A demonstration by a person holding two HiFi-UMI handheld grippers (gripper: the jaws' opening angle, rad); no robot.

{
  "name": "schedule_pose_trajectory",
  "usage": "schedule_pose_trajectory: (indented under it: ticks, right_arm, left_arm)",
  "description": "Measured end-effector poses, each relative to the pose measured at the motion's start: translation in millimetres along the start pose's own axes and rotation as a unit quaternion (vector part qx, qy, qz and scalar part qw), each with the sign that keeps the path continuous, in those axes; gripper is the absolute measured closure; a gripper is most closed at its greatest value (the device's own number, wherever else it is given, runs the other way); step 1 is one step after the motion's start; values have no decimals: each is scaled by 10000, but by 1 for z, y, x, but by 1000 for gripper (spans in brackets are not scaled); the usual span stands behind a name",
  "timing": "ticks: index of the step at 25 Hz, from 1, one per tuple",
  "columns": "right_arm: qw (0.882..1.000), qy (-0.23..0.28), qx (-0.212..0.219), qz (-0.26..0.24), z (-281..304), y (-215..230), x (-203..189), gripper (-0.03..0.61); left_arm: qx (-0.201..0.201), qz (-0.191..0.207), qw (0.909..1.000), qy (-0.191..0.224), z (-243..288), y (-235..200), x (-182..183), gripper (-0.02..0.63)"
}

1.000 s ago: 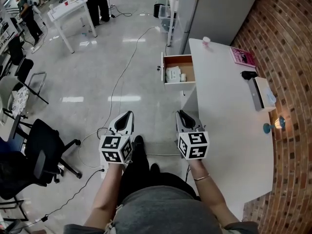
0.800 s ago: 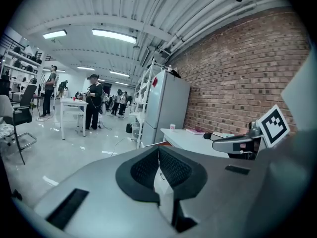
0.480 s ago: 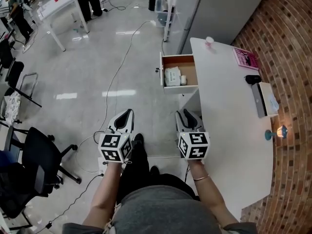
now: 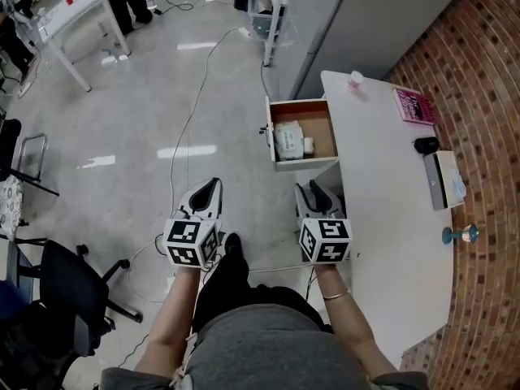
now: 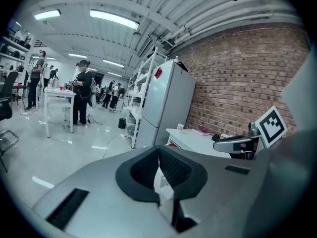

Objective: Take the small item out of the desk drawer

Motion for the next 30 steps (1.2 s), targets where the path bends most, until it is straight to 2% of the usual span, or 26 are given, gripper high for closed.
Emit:
schedule_pose_trajectory:
  ticks: [6,12,21,30]
  right_arm:
    - [9998,-88,-178,22,33,-9,13,437]
    - [9992,-248,-305,11,50,-14,14,436]
    - [9974,-343,-593,219,57,8,8,437]
    - [9953,-487,-690,467,93,53,13,437]
  left_arm:
    - [-203,12,9998,-72,34,-34,13,591]
    - [-360,-43,9993,-112,56,-50,17,591]
    - [-679,-127,9971,-325,93,-44,16,591]
    - [-810,38,9952,-542,157,-29,31,591]
Point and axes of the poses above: the fingertips, and each gripper's own axes: z forward along the fingers, y to its right, x out of its top, the point moved 10 cm from there along -z, backward along the fingers
